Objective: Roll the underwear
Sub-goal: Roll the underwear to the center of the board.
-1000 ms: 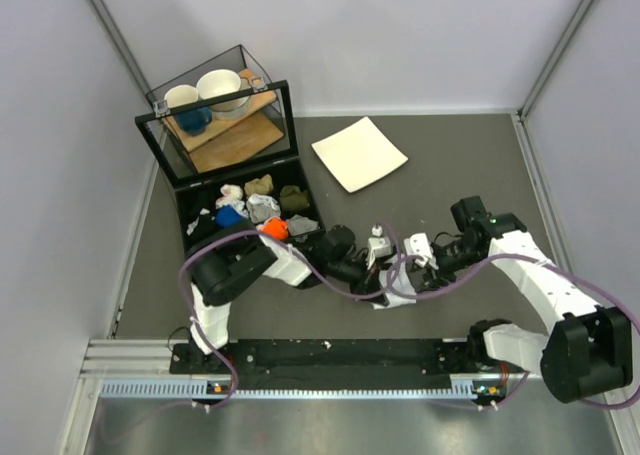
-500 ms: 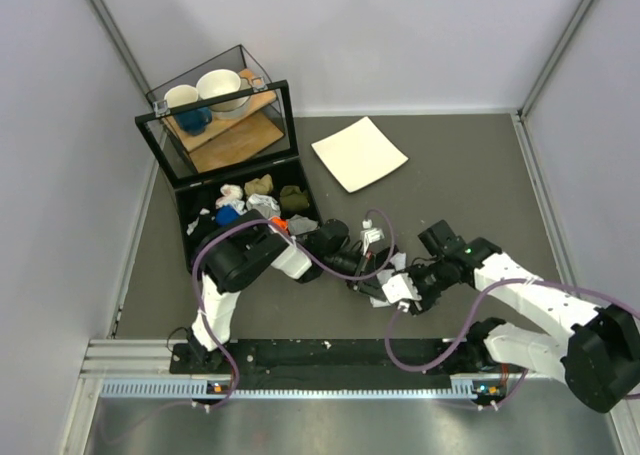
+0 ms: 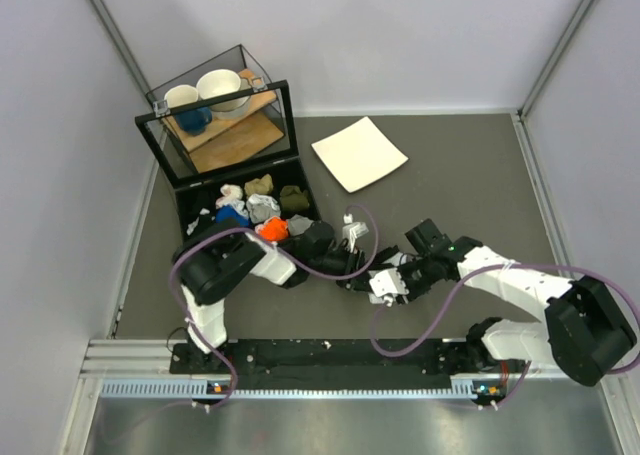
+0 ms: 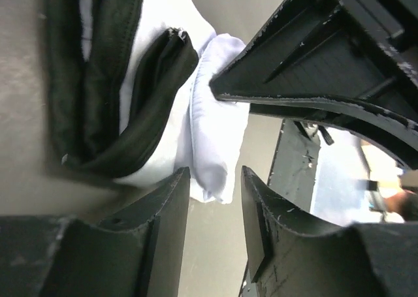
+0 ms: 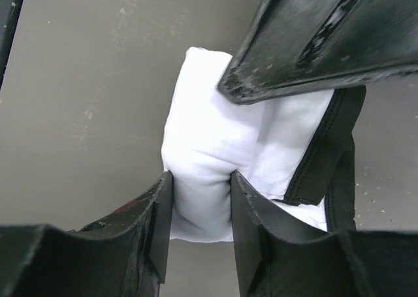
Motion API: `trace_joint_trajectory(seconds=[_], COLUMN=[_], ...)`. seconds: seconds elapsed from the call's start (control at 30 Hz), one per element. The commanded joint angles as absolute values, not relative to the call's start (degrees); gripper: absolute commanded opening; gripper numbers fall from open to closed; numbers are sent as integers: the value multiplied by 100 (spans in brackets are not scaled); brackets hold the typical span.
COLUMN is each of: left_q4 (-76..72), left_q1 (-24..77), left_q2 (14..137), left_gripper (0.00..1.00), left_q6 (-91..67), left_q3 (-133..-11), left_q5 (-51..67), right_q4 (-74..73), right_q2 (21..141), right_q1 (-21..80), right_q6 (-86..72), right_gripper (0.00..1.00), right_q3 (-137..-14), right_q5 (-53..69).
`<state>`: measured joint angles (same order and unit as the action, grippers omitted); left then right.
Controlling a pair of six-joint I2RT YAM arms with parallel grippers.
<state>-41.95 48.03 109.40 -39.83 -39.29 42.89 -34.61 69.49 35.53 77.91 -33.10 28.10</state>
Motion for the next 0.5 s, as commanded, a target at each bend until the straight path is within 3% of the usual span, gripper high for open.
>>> trace_joint_trajectory(seconds=[0.0, 0.17, 0.3, 0.47], left_q4=[-3772, -3665, -3498, -3972], left_q1=[4729, 4763, 5140, 5966], left_q2=[9795, 8642, 7571, 6751], left_gripper=[44, 46, 48, 59], left_q6=[-3192, -2332, -1531, -442], left_q3=[-3490, -2718, -2146, -1460], left_q5=[3060, 2174, 1181, 265], right_q4=[-3734, -4340, -5263, -6757], right_q2=[7330, 7672, 8189, 8946], right_q1=[3630, 3621, 3437, 2946], right_q6=[7454, 7339, 7225, 7487], right_gripper=[32, 20, 18, 18], right_q3=[-3243, -3673, -4279, -5193], right_q5=[2443, 2847, 3653, 4472])
